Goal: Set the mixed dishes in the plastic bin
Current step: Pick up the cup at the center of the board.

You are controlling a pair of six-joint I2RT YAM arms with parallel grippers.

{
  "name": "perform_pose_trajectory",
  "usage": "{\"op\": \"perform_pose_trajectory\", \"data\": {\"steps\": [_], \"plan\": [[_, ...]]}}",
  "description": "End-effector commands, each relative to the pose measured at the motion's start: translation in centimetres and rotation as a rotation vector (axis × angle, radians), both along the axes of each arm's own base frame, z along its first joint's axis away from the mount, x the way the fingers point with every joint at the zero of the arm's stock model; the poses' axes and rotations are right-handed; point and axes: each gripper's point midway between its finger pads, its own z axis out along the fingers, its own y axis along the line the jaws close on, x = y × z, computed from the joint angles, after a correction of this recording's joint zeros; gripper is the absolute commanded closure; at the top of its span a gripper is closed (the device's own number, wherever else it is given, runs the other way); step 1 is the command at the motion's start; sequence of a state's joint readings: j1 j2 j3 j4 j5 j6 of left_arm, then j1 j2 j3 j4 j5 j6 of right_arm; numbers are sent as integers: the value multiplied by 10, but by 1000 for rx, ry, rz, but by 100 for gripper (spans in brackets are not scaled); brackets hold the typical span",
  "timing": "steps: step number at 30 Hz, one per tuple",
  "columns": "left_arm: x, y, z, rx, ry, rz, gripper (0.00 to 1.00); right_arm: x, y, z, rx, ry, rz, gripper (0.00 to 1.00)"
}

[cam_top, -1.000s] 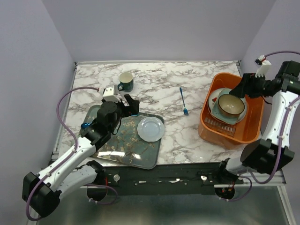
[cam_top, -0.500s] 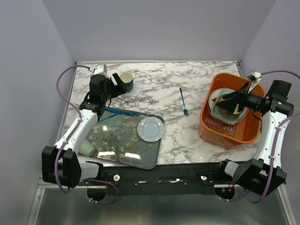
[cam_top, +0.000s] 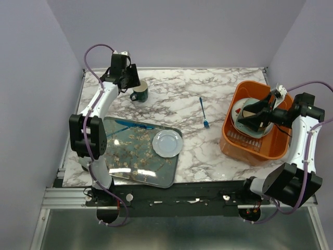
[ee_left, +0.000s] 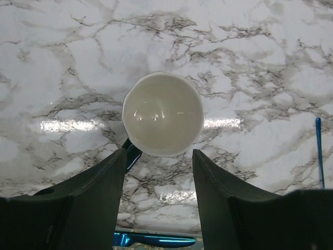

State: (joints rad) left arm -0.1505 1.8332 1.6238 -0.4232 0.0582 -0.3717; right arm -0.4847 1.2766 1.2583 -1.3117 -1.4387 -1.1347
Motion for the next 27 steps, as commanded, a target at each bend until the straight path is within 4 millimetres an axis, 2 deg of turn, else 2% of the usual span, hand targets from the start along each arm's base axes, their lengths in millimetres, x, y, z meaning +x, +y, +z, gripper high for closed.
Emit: {"op": "perform_pose_trajectory", "data": {"steps": [1,2,3,4,9,11,12,17,21,27], "plan": [[-1,15,-29,109,137,-3,41,-28,15,4,84,106,7,18],[0,15,-30,112,143,-6,41,-28,15,3,84,106,7,18],[3,15,-39,119,165,-9,42,-28,16,3,84,108,7,18],[5,15,-36,123,164,-12,42,-29,16,3,80,105,7,18],[13,19,-55,156,216,3,47,-29,16,2,78,107,7,18],[16,21,-56,166,221,11,47,-30,16,1,76,107,7,18],[17,23,-64,180,240,15,47,-30,16,2,75,103,7,18],[25,24,-74,194,264,18,50,-32,17,1,70,102,6,18],[28,25,-81,196,275,29,57,-34,18,0,69,104,6,18],[34,22,-80,185,269,26,70,-35,18,-1,64,105,6,18]]}}
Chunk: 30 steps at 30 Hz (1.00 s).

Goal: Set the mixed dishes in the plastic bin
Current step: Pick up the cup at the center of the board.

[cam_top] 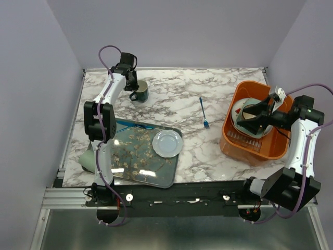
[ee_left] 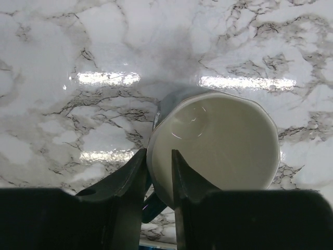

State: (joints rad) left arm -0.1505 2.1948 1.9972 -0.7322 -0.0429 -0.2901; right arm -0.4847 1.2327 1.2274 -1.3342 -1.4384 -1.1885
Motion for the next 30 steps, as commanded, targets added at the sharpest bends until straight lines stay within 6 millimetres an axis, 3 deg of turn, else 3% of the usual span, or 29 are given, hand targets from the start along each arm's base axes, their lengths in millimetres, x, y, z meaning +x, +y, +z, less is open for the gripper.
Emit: {"op": "perform_pose_trajectory", "data": {"steps": [1,6,11,12,14,15,17,18,20,21,23,24,25,26,27,29,30], "plan": [[6,5,4,11,-6,9,72,-26,13,0,83,140,-1,18],[5,-1,19,-22,-43,-4,100,-28,14,-2,82,142,-1,18],[4,-6,49,-64,-120,-7,100,-28,14,-4,77,143,-1,18],[1,-12,65,-103,-149,-28,100,-28,14,-4,79,145,-1,18],[-2,-16,74,-130,-182,-30,100,-28,14,-4,75,144,-1,18],[-7,-18,96,-149,-229,-34,100,-28,14,-5,72,143,1,18],[-15,-22,102,-178,-265,-27,100,-29,15,-4,61,136,5,18],[-23,-26,125,-193,-315,-33,100,-30,16,-3,55,132,12,18],[-33,-32,128,-216,-342,-30,100,-31,18,-2,42,128,20,18],[-43,-33,148,-231,-387,-30,100,-31,19,-2,38,132,28,18],[-57,-42,146,-242,-408,-16,100,-31,20,-2,15,131,34,18],[-68,-43,168,-253,-463,-12,100,-31,21,-1,9,137,37,18],[-78,-56,159,-271,-458,-30,100,-29,19,-1,-17,134,36,18],[-85,-58,163,-289,-477,-7,100,-28,19,0,-31,135,34,18],[-97,-60,181,-310,-529,-1,100,-30,21,1,-38,151,35,18],[-116,-82,177,-346,-551,-33,100,-25,18,3,-101,129,22,18],[-128,-85,192,-373,-593,-16,100,-29,22,5,-107,151,17,18]]}}
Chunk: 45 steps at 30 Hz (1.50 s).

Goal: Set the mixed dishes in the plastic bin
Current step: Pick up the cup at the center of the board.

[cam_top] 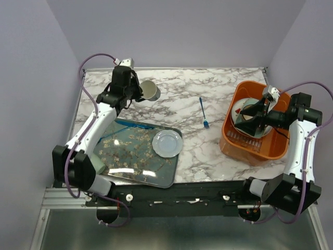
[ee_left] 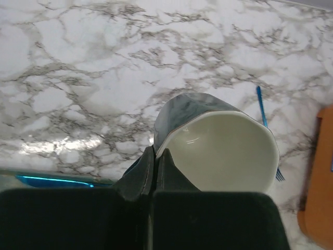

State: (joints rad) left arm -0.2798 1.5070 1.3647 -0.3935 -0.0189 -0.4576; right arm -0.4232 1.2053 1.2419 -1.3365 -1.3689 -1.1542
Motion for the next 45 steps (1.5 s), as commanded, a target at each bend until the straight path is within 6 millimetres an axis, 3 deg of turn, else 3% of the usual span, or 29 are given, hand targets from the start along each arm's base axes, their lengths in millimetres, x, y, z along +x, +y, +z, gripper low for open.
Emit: {"op": "perform_pose_trajectory", "data": {"steps": [1,2,5,9,17,21,22,23,25,26,27,32,37,45], "plan": [[-25,-38,71,-174,-259,12,100,-14,9,11,-82,84,-33,18],[-40,-57,65,-189,-251,-29,100,-11,6,6,-130,90,-59,18],[-62,-72,72,-226,-275,-21,100,-7,11,11,-204,59,-99,16],[-100,-111,79,-260,-293,-72,100,-8,32,22,-242,51,-84,15],[-137,-145,76,-242,-272,2,100,-6,60,23,-375,64,-92,15],[-145,-161,72,-232,-256,34,100,-14,80,26,-405,44,-51,15],[-146,-166,63,-207,-234,37,100,-14,83,27,-402,45,-48,15],[-147,-170,70,-217,-235,42,100,-12,84,29,-409,40,-63,15],[-151,-178,62,-181,-215,59,100,-12,94,30,-406,43,-57,15],[-151,-181,71,-193,-221,68,100,-9,94,30,-417,40,-77,15],[-153,-188,66,-174,-214,68,100,-10,99,31,-414,43,-77,15],[-158,-198,71,-176,-211,103,100,14,103,33,-423,21,-208,13],[-161,-209,69,-165,-195,129,100,24,111,34,-392,21,-281,12],[-163,-220,78,-176,-192,173,100,46,111,20,-444,29,-392,16]]}}
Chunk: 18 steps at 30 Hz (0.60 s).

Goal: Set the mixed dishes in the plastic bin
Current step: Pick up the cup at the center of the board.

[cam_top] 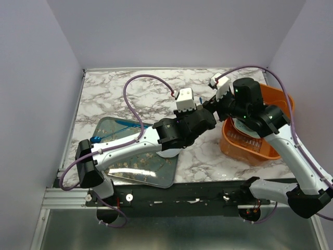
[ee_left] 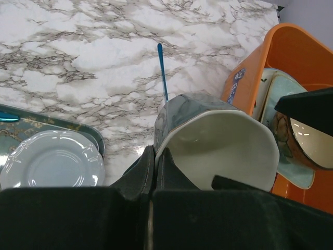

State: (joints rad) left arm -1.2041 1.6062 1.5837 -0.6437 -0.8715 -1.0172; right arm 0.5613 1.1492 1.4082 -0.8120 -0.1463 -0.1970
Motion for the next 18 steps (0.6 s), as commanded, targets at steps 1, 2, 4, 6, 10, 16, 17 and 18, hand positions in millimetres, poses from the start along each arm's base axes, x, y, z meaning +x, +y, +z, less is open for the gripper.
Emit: {"op": "perform_pose_trajectory", "data": {"steps": [1,2,4,6,10,16,17,18], "plan": [[7,3,39,-138,-76,124,100,27,-5,-8,-41,-30,-139,18],[7,4,39,-136,-75,130,100,30,-7,-9,-53,-36,-157,20],[8,5,40,-137,-79,144,100,32,-9,-9,-68,-47,-168,28],[9,7,40,-136,-79,152,100,34,-11,-9,-86,-58,-180,37],[10,5,41,-134,-82,161,100,34,-9,-13,-108,-64,-178,56],[11,3,43,-124,-82,165,100,34,-5,-15,-116,-55,-170,82],[11,3,43,-126,-82,165,100,34,-5,-13,-113,-57,-169,86],[11,3,43,-127,-81,164,100,35,-5,-11,-110,-58,-170,90]]}}
